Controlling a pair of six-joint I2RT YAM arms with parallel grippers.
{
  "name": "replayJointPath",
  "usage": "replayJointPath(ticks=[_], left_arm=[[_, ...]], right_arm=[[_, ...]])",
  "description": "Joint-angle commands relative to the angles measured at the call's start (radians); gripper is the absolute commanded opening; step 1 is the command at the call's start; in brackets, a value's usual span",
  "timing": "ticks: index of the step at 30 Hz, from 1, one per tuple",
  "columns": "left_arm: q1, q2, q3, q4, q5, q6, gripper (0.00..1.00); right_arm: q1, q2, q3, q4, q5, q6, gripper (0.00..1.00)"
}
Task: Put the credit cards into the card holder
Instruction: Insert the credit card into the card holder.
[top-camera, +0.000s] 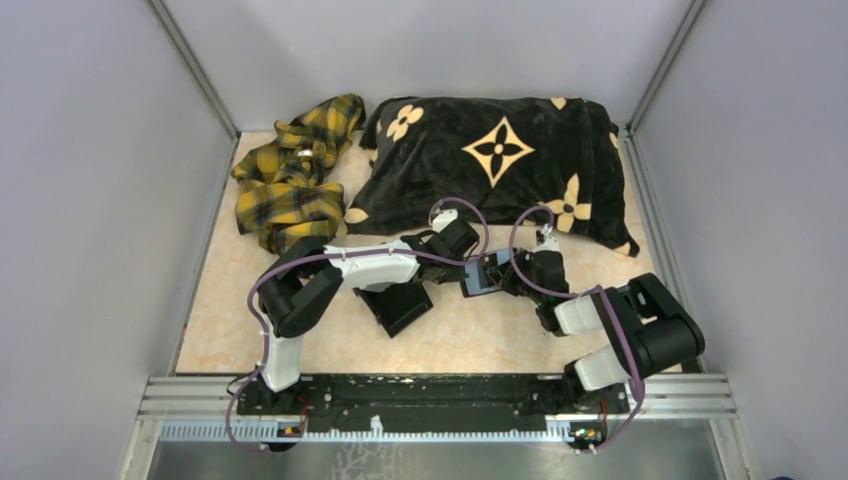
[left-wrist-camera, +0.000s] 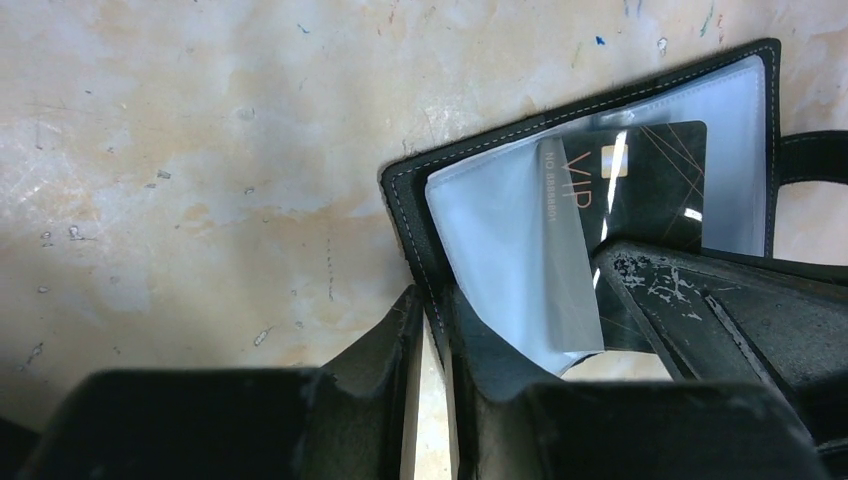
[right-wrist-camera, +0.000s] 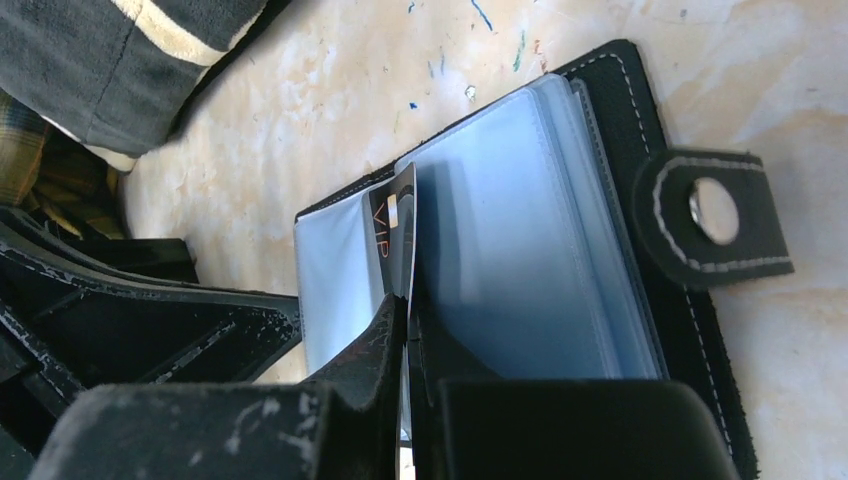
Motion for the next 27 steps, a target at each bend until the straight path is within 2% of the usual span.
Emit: replayJointPath(ticks=[1, 12, 27], left_arm=[[0.0, 0.039, -0.05, -0.146, -0.032, 0.003, 0.21], [0.0, 0.062, -0.036, -0.152, -0.049, -0.002, 0.21], [0.0, 0.055, -0.038, -0.168, -0.088, -0.013, 0.21]], right_arm=[[0.045, 0.099, -0.01, -0.114, -0.016, -0.021, 0.0], [0.074, 0.09, -0.011, -0.213, 0.029, -0.063, 0.0], [0.083, -0.169, -0.036, -0.397, 0.027, -0.036, 0.0]])
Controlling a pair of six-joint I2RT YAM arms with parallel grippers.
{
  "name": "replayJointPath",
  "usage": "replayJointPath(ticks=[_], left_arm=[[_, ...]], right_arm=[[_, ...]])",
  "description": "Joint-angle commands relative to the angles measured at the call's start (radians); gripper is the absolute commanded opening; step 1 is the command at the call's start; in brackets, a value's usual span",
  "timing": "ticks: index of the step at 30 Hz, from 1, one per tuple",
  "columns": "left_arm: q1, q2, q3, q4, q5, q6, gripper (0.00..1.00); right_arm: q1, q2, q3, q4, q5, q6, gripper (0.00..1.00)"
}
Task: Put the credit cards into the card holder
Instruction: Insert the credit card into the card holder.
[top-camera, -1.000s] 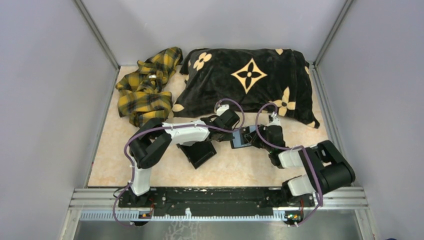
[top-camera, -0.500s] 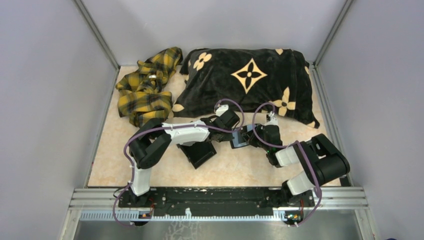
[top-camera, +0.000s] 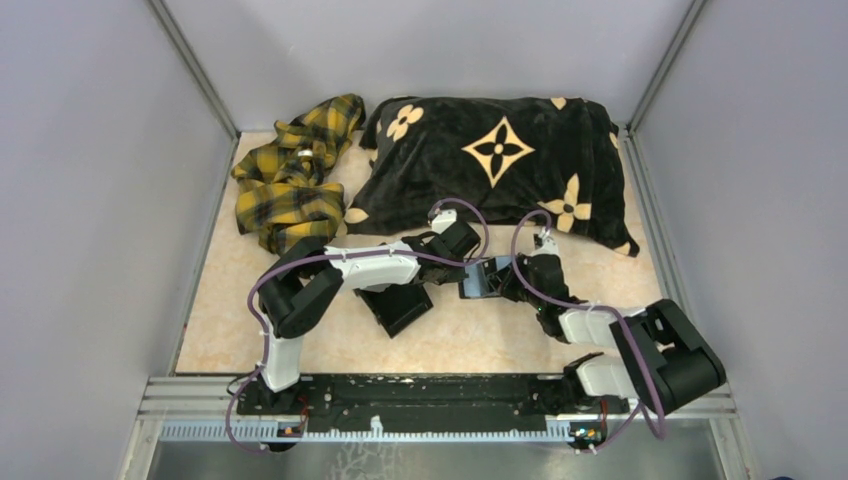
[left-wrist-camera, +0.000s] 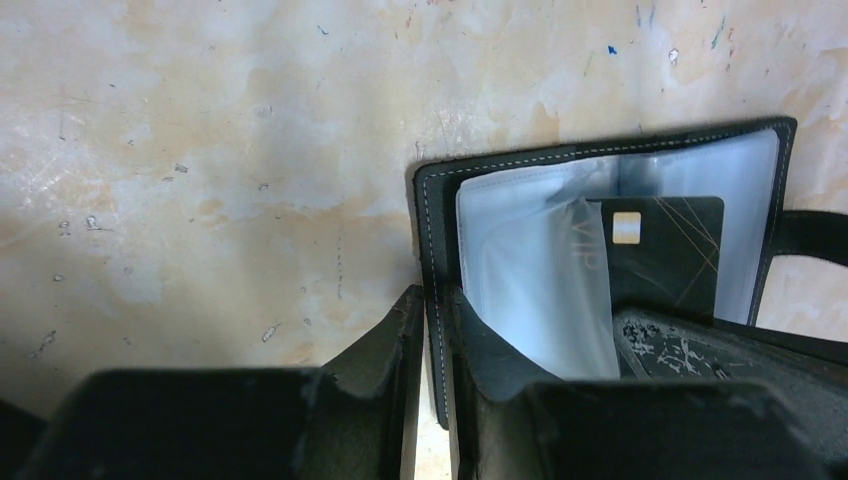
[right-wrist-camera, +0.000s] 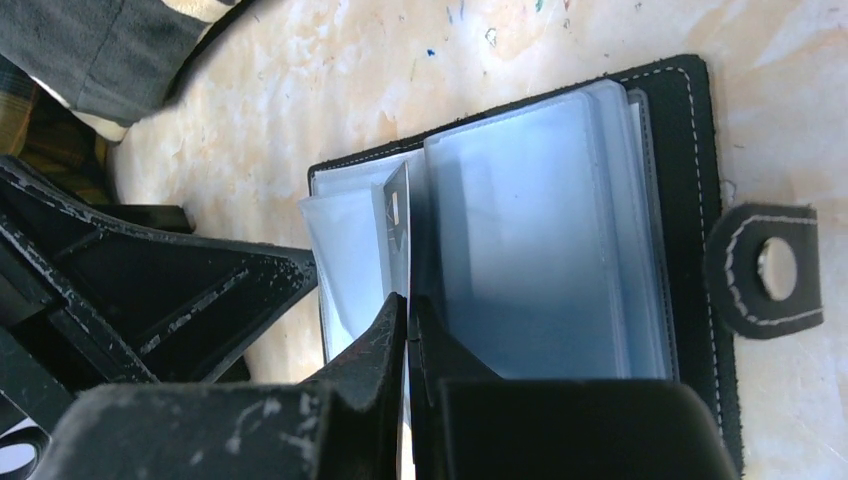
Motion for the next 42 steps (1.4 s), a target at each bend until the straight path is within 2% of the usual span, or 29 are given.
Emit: replayJointPath(ticks=[1, 5, 14, 17, 19, 23, 24, 25, 32, 42], left_arm=[[0.007, 0.059, -0.033, -0.152, -0.045, 0.012, 0.21], [0.006, 0.065, -0.019, -0.157, -0.034, 0.014, 0.21], [0.005, 0.068, -0.029, -0.137, -0.008, 0.017, 0.2], [0.005, 0.067, -0.025, -0.141, -0.01, 0.022, 0.2], [0.006, 0.066, -0.023, -0.143, -0.015, 0.025, 0.2], [0.005, 0.064, -0.029, -0.147, -0.019, 0.028, 0.2], [0.006, 0.063, -0.03, -0.147, -0.018, 0.028, 0.2], [0.006, 0.062, -0.031, -0.146, -0.019, 0.026, 0.2], [0.006, 0.054, -0.037, -0.143, -0.023, 0.026, 0.2], [0.008, 0.042, -0.054, -0.129, -0.025, 0.022, 0.2]], right_arm=[[0.02, -0.028, -0.022, -0.253, -0.024, -0.045, 0.0], [0.021, 0.006, -0.011, -0.228, -0.034, -0.039, 0.0], [0.074, 0.192, 0.042, -0.092, -0.036, -0.013, 0.0], [0.097, 0.203, 0.054, -0.102, -0.019, -0.012, 0.11], [0.106, 0.17, 0.054, -0.138, 0.009, -0.017, 0.23], [0.112, 0.078, 0.062, -0.244, 0.067, -0.037, 0.39], [0.112, 0.054, 0.064, -0.272, 0.081, -0.04, 0.54], [0.112, 0.03, 0.068, -0.299, 0.095, -0.043, 0.57], [0.112, -0.048, 0.106, -0.433, 0.17, -0.072, 0.6], [0.123, -0.164, 0.11, -0.463, 0.248, -0.072, 0.6]])
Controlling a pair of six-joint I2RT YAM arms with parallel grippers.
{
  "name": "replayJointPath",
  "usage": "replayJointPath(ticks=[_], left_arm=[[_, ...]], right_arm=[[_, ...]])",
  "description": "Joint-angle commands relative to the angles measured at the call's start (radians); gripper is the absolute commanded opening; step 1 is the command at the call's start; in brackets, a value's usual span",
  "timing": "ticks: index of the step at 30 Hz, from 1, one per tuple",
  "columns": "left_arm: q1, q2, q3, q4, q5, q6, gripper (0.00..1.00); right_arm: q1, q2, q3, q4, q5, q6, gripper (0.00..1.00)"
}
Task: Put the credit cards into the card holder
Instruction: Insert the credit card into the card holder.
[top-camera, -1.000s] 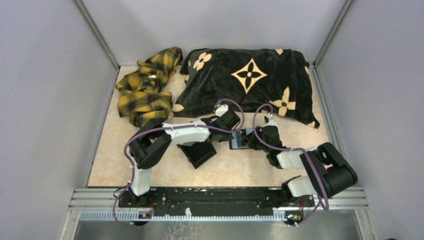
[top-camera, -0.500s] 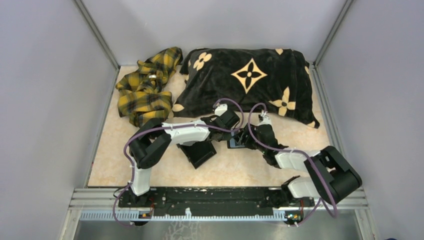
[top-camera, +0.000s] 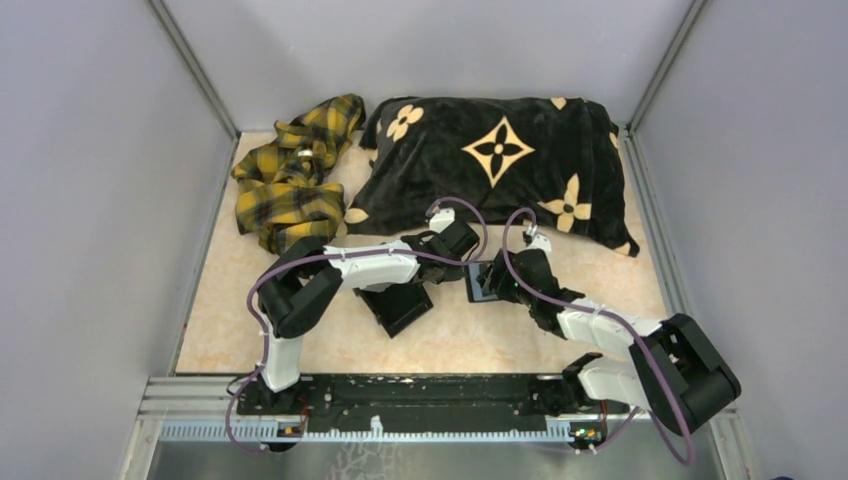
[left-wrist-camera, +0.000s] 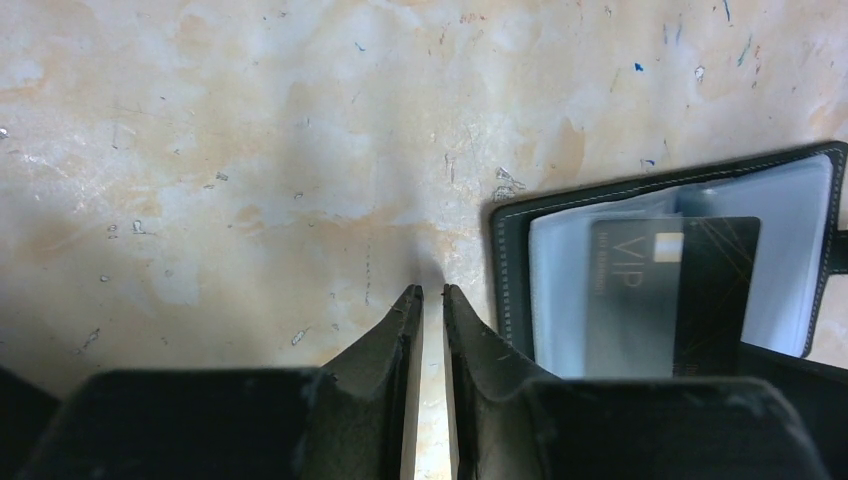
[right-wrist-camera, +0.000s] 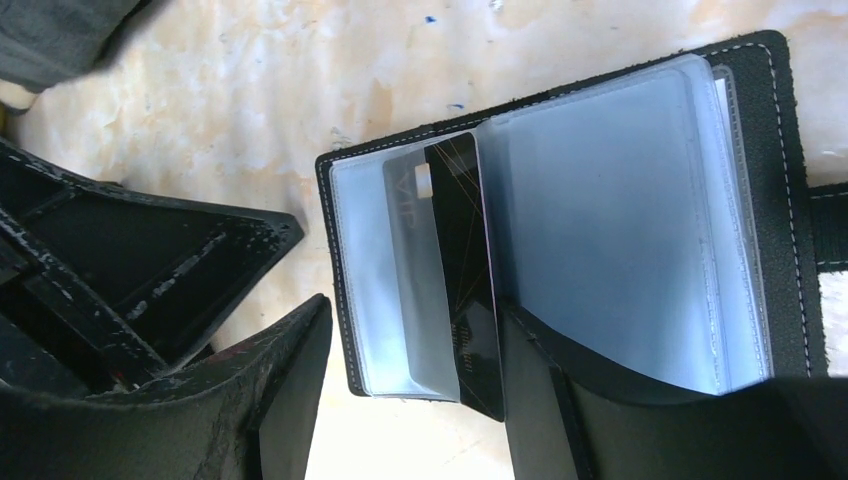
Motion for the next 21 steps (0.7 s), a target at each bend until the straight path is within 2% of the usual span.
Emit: replayJointPath(ticks=[1, 11, 21], left_arm=[[0.005, 0.044, -0.057, -0.11, 0.008, 0.014, 0.2], [0.006, 0.047, -0.063, -0.09, 0.034, 0.003, 0.19], [0.006, 0.029, -0.081, -0.056, 0.071, -0.016, 0.17]], right_arm=[[0.006, -0.073, -0.011, -0.123, 0.099, -0.031, 0.6], [0.005, -0.096, -0.001, -0.057, 0.087, -0.039, 0.51], [0.007, -0.147, 0.085, -0.224, 0.151, -0.088, 0.52]])
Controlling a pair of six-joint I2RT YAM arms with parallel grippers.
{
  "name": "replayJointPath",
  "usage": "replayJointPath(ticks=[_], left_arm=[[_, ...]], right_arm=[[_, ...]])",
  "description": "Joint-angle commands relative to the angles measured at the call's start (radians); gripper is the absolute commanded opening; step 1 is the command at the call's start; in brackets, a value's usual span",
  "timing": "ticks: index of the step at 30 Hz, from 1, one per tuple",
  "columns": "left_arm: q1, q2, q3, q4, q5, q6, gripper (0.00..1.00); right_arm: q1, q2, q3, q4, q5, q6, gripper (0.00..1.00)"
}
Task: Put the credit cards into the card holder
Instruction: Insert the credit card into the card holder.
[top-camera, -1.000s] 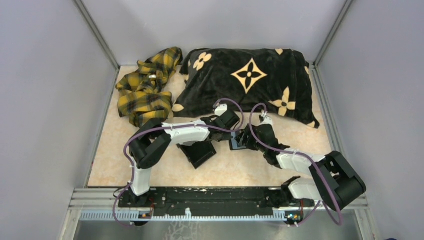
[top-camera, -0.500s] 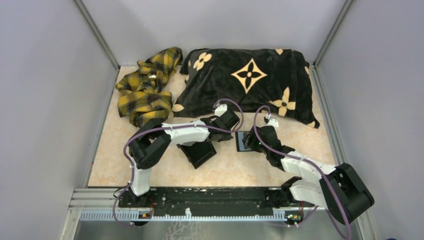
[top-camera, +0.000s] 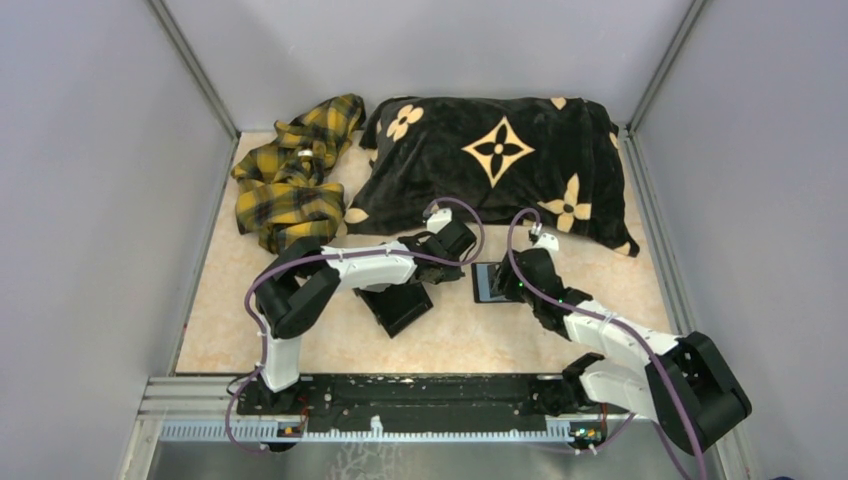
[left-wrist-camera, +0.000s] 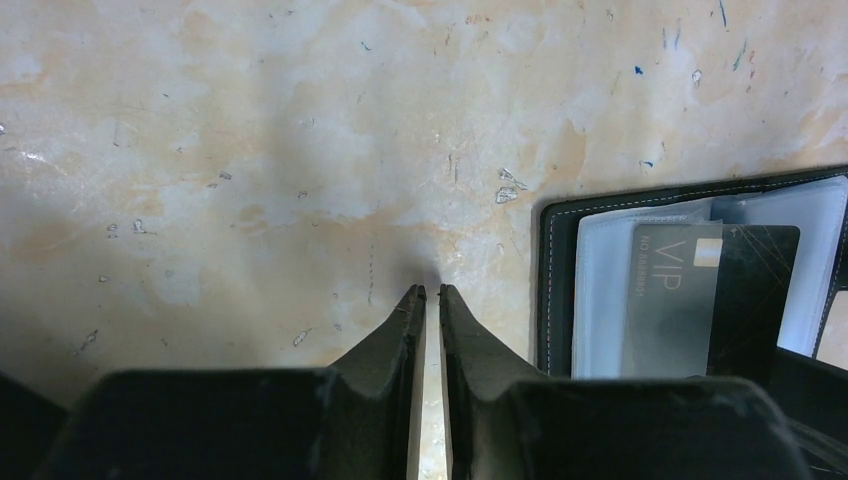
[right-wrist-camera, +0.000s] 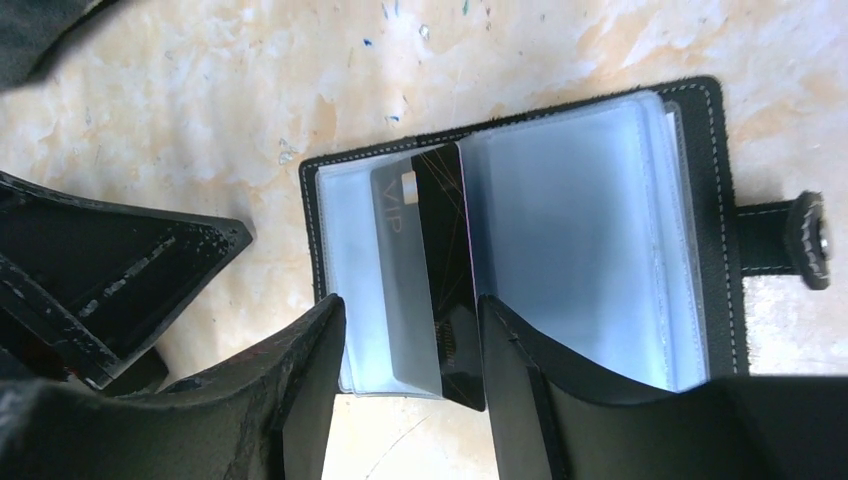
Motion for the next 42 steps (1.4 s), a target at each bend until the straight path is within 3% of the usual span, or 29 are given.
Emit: replayJointPath(ticks=[1, 10, 14, 21, 30, 42], left_arm=[[0.006, 0.044, -0.05, -0.09, 0.055, -0.009, 0.17], [0.006, 0.034, -0.058, -0.075, 0.078, -0.019, 0.16], [0.005, 0.025, -0.072, -0.065, 0.087, -0.023, 0.16], [0.005, 0.012, -0.099, -0.044, 0.096, -0.027, 0.15], [0.003, 0.015, -0.105, -0.019, 0.125, -0.027, 0.14], [-0.014, 0.044, -0.097, -0.002, 0.15, -0.02, 0.14]], right_arm=[[0.006, -0.045, 0.071, -0.07, 0.054, -0.034, 0.52], [0.006, -0.045, 0.075, -0.103, 0.078, -0.034, 0.53], [0.006, -0.035, 0.075, -0.093, 0.084, -0.034, 0.49], [0.006, -0.04, 0.08, -0.084, 0.111, -0.035, 0.24], [0.001, -0.029, 0.096, -0.102, 0.177, -0.041, 0.0], [-0.061, 0.033, 0.078, -0.049, 0.134, -0.041, 0.0]])
